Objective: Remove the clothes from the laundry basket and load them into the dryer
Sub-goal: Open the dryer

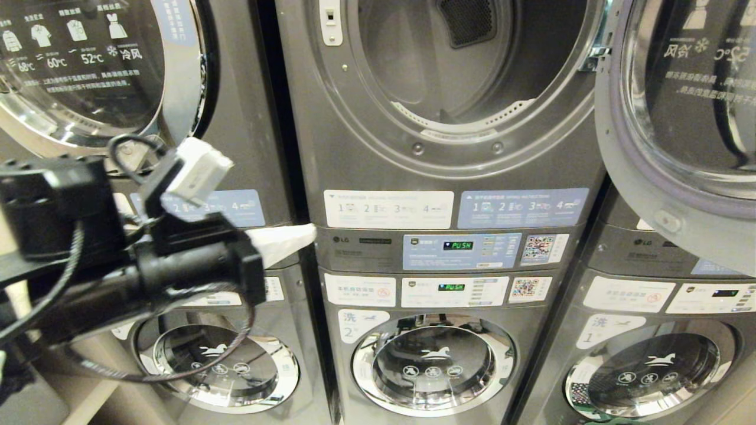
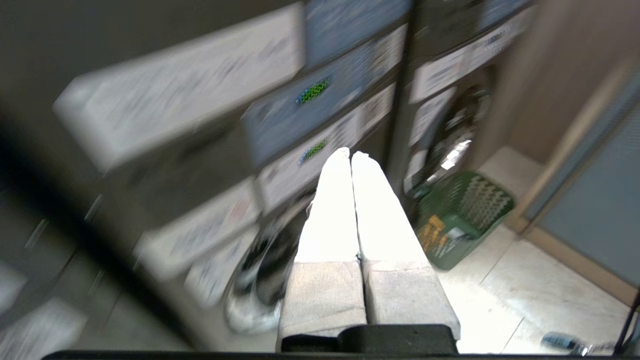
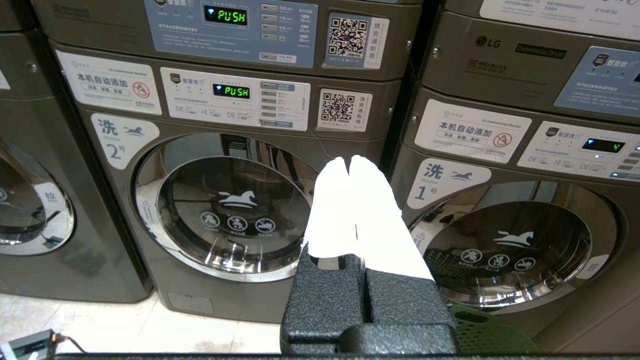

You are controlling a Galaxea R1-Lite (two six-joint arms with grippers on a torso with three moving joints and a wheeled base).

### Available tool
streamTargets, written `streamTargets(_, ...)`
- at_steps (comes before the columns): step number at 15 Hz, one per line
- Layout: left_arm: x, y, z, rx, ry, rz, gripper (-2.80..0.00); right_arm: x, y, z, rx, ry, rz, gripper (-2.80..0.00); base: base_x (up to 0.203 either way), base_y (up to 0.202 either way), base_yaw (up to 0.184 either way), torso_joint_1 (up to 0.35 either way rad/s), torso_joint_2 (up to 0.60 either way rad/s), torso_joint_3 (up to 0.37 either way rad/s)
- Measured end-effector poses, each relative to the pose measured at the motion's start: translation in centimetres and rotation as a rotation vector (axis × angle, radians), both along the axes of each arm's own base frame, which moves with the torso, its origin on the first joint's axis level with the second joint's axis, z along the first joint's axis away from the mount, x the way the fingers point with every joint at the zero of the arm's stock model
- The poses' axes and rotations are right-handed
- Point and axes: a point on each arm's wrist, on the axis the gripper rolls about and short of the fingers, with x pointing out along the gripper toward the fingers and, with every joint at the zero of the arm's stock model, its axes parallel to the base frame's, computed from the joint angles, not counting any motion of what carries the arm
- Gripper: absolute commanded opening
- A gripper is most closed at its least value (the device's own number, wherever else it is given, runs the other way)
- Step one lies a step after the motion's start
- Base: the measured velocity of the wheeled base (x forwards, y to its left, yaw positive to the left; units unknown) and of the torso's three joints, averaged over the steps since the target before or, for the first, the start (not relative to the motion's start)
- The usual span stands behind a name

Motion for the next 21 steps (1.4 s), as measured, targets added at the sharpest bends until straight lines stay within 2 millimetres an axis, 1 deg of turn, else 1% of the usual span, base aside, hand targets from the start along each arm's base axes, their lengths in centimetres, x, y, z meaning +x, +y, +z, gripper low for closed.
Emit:
streamTargets(1, -1.6, 2.4, -1.0, 0.011, 0.033, 0.067, -2.8, 0.0, 0.0, 0.0, -0.001, 0.0, 0.001, -2.8, 0.0, 0.0, 0.0, 0.0, 0.0, 0.0)
streamTargets(2, -3.6, 4.2, -1.9, 0.017, 0.067, 0.118, -2.8, 0.0, 0.0, 0.0, -0.003, -0.001, 0.001, -2.8, 0.0, 0.0, 0.0, 0.0, 0.0, 0.0)
streamTargets(3, -5.8, 5.8, -2.8, 0.022, 0.1, 0.165, -2.8, 0.0, 0.0, 0.0, -0.002, 0.0, 0.0, -2.8, 0.0, 0.0, 0.0, 0.0, 0.0, 0.0)
streamTargets(4, -8.1, 6.9, -3.7, 0.028, 0.134, 0.198, -2.8, 0.0, 0.0, 0.0, 0.0, 0.0, -0.001, -2.8, 0.0, 0.0, 0.0, 0.0, 0.0, 0.0)
streamTargets(5, -10.4, 7.6, -4.6, 0.034, 0.166, 0.221, -2.8, 0.0, 0.0, 0.0, 0.0, 0.0, -0.001, -2.8, 0.0, 0.0, 0.0, 0.0, 0.0, 0.0)
streamTargets(7, -15.1, 8.8, -7.2, 0.043, 0.247, 0.266, -2.8, 0.0, 0.0, 0.0, -0.005, 0.0, -0.001, -2.8, 0.0, 0.0, 0.0, 0.0, 0.0, 0.0)
streamTargets(9, -18.2, 9.5, -9.9, 0.048, 0.355, 0.364, -2.8, 0.0, 0.0, 0.0, -0.005, 0.0, -0.002, -2.8, 0.0, 0.0, 0.0, 0.0, 0.0, 0.0)
streamTargets(10, -19.2, 9.8, -11.4, 0.061, 0.414, 0.459, -2.8, 0.0, 0.0, 0.0, -0.005, 0.0, -0.002, -2.8, 0.0, 0.0, 0.0, 0.0, 0.0, 0.0)
streamTargets(11, -19.7, 10.1, -12.4, 0.07, 0.439, 0.545, -2.8, 0.0, 0.0, 0.0, -0.006, 0.0, -0.002, -2.8, 0.0, 0.0, 0.0, 0.0, 0.0, 0.0)
streamTargets(13, -20.2, 10.5, -13.3, 0.064, 0.418, 0.711, -2.8, 0.0, 0.0, 0.0, -0.006, 0.0, -0.003, -2.8, 0.0, 0.0, 0.0, 0.0, 0.0, 0.0)
streamTargets(17, -20.8, 10.7, -13.6, 0.032, 0.375, 0.902, -2.8, 0.0, 0.0, 0.0, -0.004, 0.0, -0.002, -2.8, 0.0, 0.0, 0.0, 0.0, 0.0, 0.0)
streamTargets(19, -21.1, 10.7, -13.7, 0.029, 0.324, 0.939, -2.8, 0.0, 0.0, 0.0, -0.003, 0.0, -0.002, -2.8, 0.0, 0.0, 0.0, 0.0, 0.0, 0.0)
streamTargets(21, -21.2, 10.6, -13.8, 0.04, 0.234, 0.894, -2.8, 0.0, 0.0, 0.0, 0.0, 0.0, -0.002, -2.8, 0.0, 0.0, 0.0, 0.0, 0.0, 0.0)
